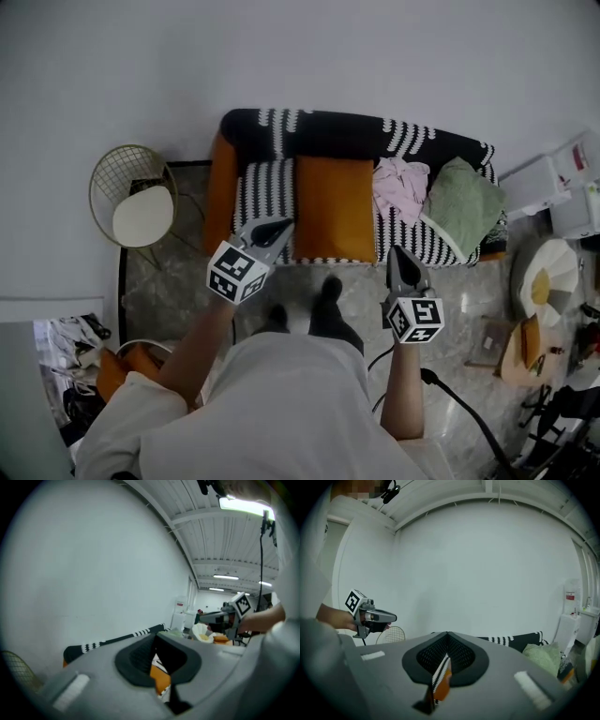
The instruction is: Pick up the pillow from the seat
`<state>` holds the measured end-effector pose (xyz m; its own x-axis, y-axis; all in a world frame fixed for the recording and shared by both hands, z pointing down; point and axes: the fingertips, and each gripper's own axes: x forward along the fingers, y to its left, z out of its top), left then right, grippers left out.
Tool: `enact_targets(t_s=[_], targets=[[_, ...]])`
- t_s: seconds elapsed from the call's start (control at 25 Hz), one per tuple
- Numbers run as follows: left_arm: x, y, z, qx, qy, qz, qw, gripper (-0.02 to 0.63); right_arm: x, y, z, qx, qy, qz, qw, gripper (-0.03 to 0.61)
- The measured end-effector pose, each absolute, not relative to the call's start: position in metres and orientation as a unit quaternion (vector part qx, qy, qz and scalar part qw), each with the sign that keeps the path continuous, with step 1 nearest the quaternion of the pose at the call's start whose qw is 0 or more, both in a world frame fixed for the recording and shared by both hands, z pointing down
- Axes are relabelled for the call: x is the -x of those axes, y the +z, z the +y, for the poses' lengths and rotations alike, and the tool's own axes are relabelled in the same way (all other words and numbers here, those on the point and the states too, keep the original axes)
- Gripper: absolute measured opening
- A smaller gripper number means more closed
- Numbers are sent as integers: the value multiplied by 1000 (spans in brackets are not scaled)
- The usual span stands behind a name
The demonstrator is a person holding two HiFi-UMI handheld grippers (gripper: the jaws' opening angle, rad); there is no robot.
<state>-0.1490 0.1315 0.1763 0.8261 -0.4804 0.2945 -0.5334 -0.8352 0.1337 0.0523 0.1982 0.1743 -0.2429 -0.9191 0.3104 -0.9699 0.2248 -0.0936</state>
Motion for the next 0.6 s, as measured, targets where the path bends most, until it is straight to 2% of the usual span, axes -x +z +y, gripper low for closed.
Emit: enact_targets(t_s=[0.6], targets=[[65, 215, 47, -920, 135, -344, 132, 0, -147, 215, 85, -531, 158, -823, 125, 5]])
